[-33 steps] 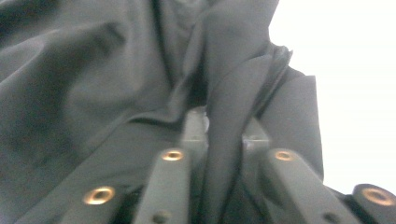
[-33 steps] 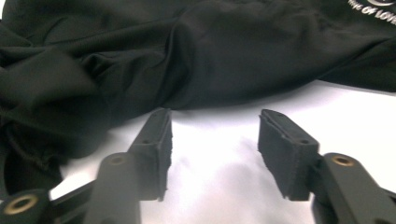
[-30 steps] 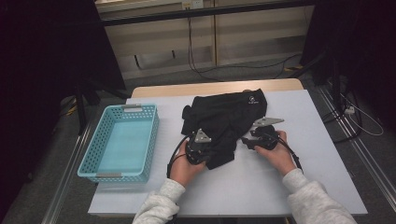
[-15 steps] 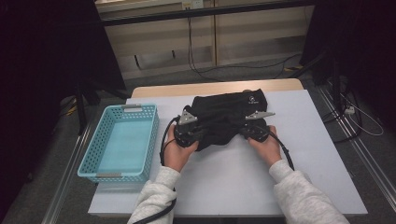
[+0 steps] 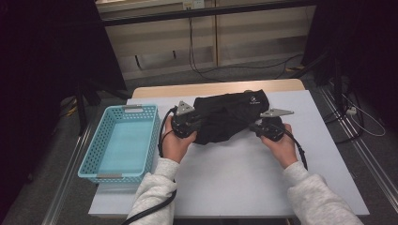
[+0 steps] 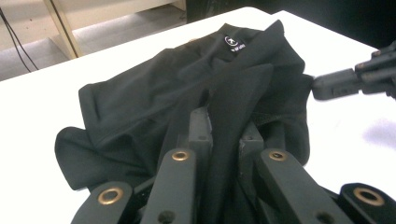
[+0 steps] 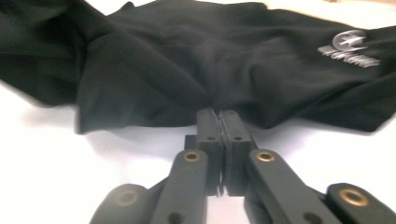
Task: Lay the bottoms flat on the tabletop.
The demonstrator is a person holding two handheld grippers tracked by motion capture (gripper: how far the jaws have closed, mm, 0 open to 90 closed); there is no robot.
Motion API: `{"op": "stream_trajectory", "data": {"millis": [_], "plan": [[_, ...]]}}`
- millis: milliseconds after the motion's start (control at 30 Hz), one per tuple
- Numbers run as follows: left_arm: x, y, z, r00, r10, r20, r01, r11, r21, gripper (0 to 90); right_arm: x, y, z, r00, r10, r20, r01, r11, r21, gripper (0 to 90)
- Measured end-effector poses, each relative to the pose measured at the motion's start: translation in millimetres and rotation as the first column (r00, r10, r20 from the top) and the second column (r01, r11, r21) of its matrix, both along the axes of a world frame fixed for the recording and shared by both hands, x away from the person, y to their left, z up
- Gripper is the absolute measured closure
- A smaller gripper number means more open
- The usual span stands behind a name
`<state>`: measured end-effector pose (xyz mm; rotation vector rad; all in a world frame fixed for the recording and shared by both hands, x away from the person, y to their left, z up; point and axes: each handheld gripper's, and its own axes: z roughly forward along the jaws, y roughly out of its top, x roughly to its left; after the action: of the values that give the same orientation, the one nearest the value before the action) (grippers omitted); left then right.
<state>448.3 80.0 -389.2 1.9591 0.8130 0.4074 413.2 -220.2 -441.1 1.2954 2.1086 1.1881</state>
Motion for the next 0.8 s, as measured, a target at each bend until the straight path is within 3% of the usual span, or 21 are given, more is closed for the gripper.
{"op": "stream_trajectory", "data": {"millis": [67, 133, 167, 233, 267, 367, 467, 533, 600, 800], "plan": [[1.0, 0.7, -1.3, 1.0, 0.004, -0.006, -0.004, 1.0, -0.007, 81.3, -4.3, 12.5, -4.7, 0.9976, 0.059, -0.038, -0.059, 0.998, -0.015, 76.1], [1.7, 1.3, -2.2, 0.9999, 0.009, -0.006, -0.009, 0.9999, -0.012, 81.3, -7.9, 28.0, -13.5, 0.9895, 0.117, -0.085, -0.117, 0.993, 0.004, 67.7], [1.8, 1.5, -2.3, 0.9999, 0.009, -0.008, -0.01, 0.9998, -0.015, 81.3, -9.0, 37.5, -17.8, 0.9868, 0.128, -0.099, -0.129, 0.992, 0.001, 59.1], [1.1, 1.3, -2.6, 0.9999, 0.009, -0.004, -0.009, 0.9998, -0.018, 81.3, -8.3, 51.0, -21.8, 0.9839, 0.139, -0.113, -0.142, 0.989, -0.026, 52.7], [0.8, 0.7, -2.8, 0.9999, 0.007, -0.008, -0.007, 0.9998, -0.017, 81.3, -7.0, 55.8, -22.8, 0.9872, 0.119, -0.106, -0.123, 0.992, -0.028, 47.7], [0.5, -0.5, -4.1, 0.9999, 0.002, -0.011, -0.002, 0.9999, -0.013, 81.3, -2.1, 65.5, -22.7, 0.9899, 0.097, -0.103, -0.095, 0.995, 0.023, 47.2], [-0.1, -1.3, -4.8, 0.9999, 0.001, -0.012, -0.002, 0.9997, -0.024, 81.3, 1.3, 71.1, -22.3, 0.9942, 0.049, -0.095, -0.044, 0.997, 0.06, 55.5], [-1.9, -2.1, -4.6, 1.0, -0.008, -0.006, 0.008, 0.9999, -0.01, 81.3, 4.2, 70.3, -23.5, 0.9957, 0.019, -0.091, -0.014, 0.998, 0.058, 70.4], [-4.5, -2.1, -4.8, 0.9999, -0.014, -0.002, 0.014, 0.9999, 0.002, 81.3, 6.3, 63.6, -24.2, 0.9954, 0.014, -0.095, -0.005, 0.996, 0.09, 86.9], [-4.9, 1.9, -8.3, 1.0, 0.002, 0.003, -0.002, 0.9994, 0.035, 81.4, -4.0, 42.7, -9.8, 0.9976, 0.029, -0.062, -0.026, 0.999, 0.047, 88.1]]}}
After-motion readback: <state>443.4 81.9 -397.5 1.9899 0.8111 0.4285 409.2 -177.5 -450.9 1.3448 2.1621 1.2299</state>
